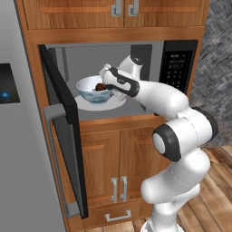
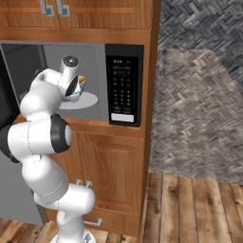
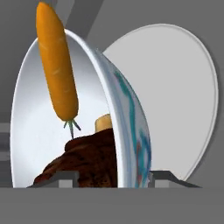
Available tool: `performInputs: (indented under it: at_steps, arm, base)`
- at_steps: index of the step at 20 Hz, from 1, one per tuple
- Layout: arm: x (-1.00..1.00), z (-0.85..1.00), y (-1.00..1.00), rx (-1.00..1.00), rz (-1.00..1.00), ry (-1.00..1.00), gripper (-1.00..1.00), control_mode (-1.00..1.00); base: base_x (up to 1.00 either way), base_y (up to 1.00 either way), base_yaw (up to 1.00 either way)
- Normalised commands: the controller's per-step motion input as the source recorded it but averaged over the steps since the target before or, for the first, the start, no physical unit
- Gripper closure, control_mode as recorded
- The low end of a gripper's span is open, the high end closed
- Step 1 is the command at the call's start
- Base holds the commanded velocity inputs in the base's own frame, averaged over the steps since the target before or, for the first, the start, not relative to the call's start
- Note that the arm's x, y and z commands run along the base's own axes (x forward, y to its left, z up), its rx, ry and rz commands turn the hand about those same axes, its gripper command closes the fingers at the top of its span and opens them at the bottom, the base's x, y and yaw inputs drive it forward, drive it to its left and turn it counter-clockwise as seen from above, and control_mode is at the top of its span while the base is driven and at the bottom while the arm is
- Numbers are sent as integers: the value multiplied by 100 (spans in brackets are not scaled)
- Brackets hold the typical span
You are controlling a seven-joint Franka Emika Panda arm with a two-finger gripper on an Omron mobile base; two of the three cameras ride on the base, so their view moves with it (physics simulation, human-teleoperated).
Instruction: The microwave is finished heating the steak and carrot. Take the bowl containing the food and place it on the dining counter.
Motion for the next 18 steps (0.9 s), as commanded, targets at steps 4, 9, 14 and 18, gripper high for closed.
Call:
performInputs:
  at_steps: [4,9,14,18]
  arm:
    - [-1,0,0,0,0,0,100,-100]
    - [-39,-1,-6,0,0,1,100,-100]
    - [-89,0,-35,2,0,-3,100,-100]
    - [-100,20,-57,10,0,-12,100,-100]
  base:
    - [0,0,0]
    - [0,0,0]
    - [0,0,0]
    - [0,0,0]
